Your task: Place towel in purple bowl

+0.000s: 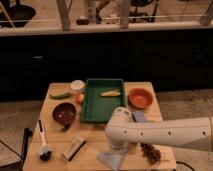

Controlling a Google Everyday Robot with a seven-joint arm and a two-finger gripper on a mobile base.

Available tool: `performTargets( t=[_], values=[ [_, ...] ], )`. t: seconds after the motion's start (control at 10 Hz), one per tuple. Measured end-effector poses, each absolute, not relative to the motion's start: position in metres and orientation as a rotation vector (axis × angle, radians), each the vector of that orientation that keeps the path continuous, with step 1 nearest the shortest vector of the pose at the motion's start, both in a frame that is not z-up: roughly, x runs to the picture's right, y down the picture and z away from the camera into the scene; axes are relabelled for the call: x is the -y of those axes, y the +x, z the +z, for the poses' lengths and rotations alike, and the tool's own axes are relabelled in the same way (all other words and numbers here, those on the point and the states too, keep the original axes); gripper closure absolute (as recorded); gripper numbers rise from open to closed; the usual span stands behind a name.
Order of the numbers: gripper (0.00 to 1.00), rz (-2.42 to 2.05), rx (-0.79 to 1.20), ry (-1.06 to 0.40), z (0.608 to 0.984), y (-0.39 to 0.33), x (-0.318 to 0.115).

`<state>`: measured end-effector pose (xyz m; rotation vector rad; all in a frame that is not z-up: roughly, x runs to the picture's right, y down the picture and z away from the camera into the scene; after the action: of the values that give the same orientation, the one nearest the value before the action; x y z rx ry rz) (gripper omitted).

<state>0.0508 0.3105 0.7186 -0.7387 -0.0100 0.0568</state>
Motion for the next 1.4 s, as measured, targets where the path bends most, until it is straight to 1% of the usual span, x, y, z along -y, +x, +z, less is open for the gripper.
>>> performTargets(
  t=[0.2,0.4,0.8,1.2,1.4],
  values=[
    [0.35,0.064,0.016,-0.735,0.714,0.049,-0.304],
    [0.21,0.064,0.014,-0.739,0.714,0.05,-0.303],
    [0.2,0.06,0.015,-0.75,0.719,0.051,-0.304],
    [0.2,0.069,-0.001,-0.73,0.726,0.05,-0.312],
    [0.2,0.075,-0.003,-0.717,0.737,0.05,-0.323]
  ],
)
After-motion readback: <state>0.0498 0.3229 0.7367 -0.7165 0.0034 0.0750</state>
